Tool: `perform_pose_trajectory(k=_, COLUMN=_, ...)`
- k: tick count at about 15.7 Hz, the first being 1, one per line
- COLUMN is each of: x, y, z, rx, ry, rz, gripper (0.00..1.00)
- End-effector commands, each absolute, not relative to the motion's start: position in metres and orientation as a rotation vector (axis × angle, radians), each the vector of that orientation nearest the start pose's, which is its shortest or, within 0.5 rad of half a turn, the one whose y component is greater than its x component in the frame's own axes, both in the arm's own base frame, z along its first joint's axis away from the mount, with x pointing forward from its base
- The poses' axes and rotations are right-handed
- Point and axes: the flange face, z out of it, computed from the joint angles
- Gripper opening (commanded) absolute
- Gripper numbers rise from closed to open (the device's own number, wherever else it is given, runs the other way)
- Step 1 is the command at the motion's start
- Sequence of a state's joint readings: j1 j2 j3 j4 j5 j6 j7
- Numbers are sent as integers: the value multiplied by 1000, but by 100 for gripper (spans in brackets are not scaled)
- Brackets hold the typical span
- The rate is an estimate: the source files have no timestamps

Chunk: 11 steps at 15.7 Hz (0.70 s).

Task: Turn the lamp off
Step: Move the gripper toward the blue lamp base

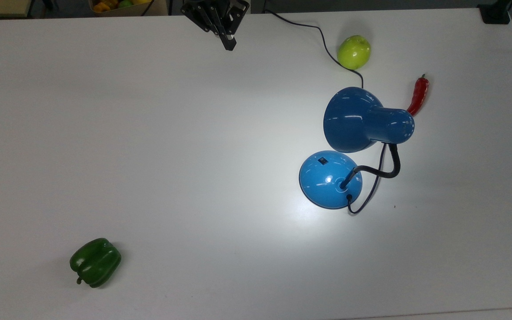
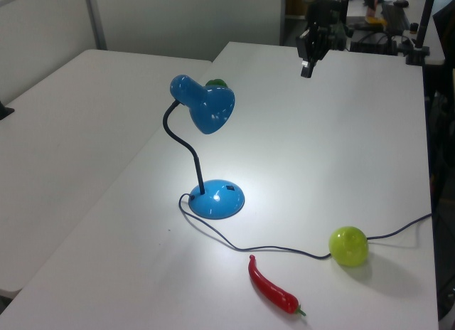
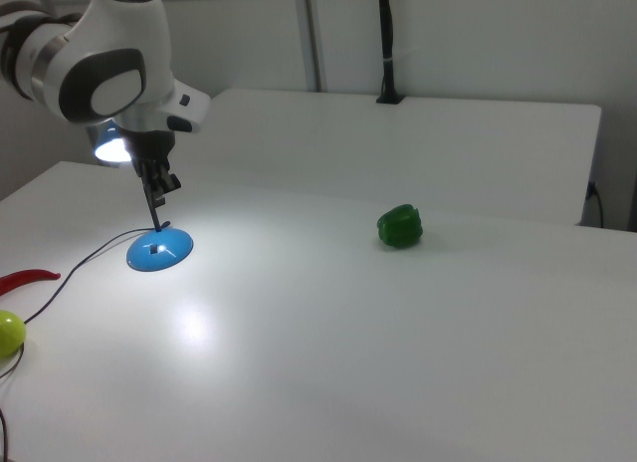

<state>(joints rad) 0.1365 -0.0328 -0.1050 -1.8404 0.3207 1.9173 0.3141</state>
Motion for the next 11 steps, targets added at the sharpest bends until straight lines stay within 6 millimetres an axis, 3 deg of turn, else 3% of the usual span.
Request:
perform_pose_trajectory(k=1, x=557, y=47, z=523, rx=-2703, ry=659, rz=-84, gripper=0)
perform_pose_trajectory(k=7, x=557, y=57, z=469, rx=-2611, ry=800, rz=-153, gripper=0)
perform_pose_trajectory(k=11, x=566, y=79, z=433, rx=-2587, ry=823, rz=-190, gripper=0)
